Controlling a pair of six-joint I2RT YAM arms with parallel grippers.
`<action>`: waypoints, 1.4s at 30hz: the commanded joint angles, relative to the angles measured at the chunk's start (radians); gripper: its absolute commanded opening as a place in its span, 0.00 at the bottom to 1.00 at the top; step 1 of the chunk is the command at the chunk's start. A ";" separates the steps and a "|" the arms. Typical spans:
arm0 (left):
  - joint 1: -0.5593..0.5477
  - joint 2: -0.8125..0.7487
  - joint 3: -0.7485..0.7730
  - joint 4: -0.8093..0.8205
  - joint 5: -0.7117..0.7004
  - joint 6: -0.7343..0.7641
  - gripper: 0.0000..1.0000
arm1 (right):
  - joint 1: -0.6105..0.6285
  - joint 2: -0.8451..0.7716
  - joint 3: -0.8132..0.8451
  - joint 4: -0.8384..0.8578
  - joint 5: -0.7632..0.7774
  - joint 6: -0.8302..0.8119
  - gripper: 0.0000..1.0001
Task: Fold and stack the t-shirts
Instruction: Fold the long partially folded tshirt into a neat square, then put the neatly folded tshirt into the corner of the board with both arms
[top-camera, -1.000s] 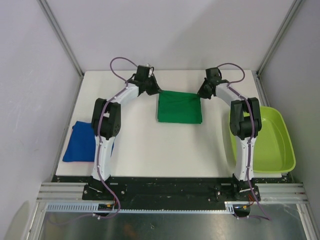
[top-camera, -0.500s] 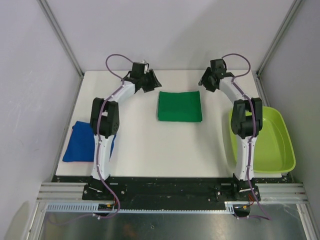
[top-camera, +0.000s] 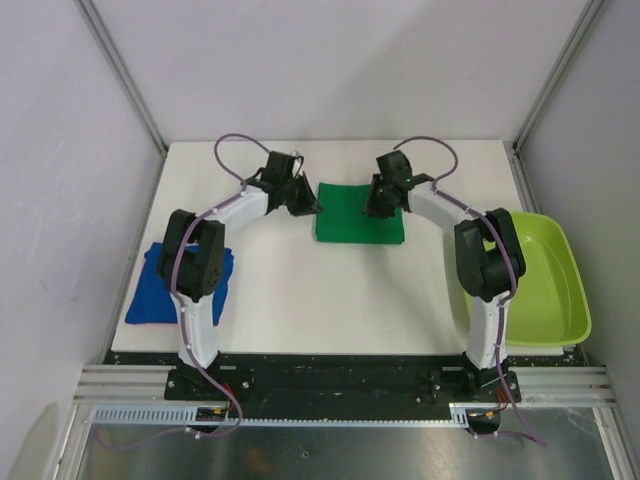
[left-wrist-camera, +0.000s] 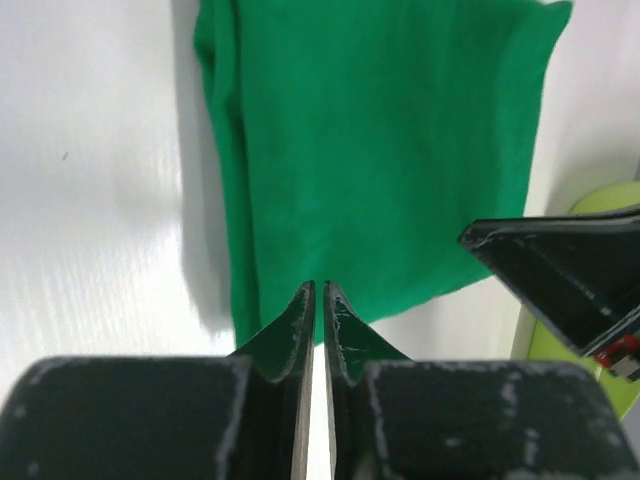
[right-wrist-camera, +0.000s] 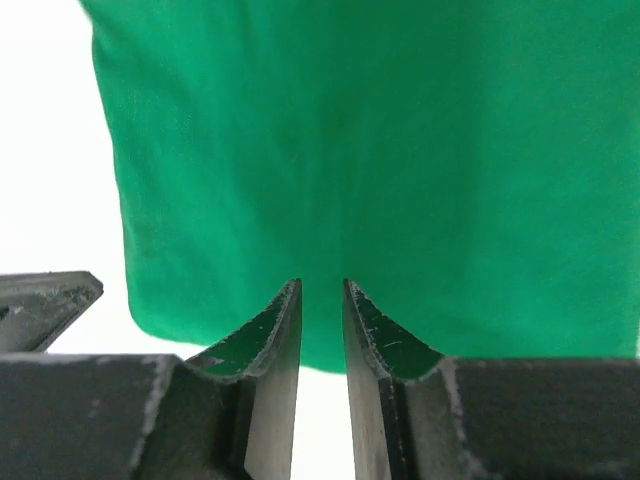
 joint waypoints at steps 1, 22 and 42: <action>0.028 -0.145 -0.089 0.023 -0.001 -0.031 0.12 | 0.074 -0.076 -0.040 0.046 0.008 0.010 0.27; 0.248 -0.492 -0.422 0.020 -0.046 -0.075 0.20 | 0.194 0.087 0.009 -0.031 0.149 -0.049 0.29; 0.372 -0.752 -0.577 -0.160 -0.464 -0.070 0.44 | 0.185 -0.055 0.126 -0.056 0.110 -0.070 0.53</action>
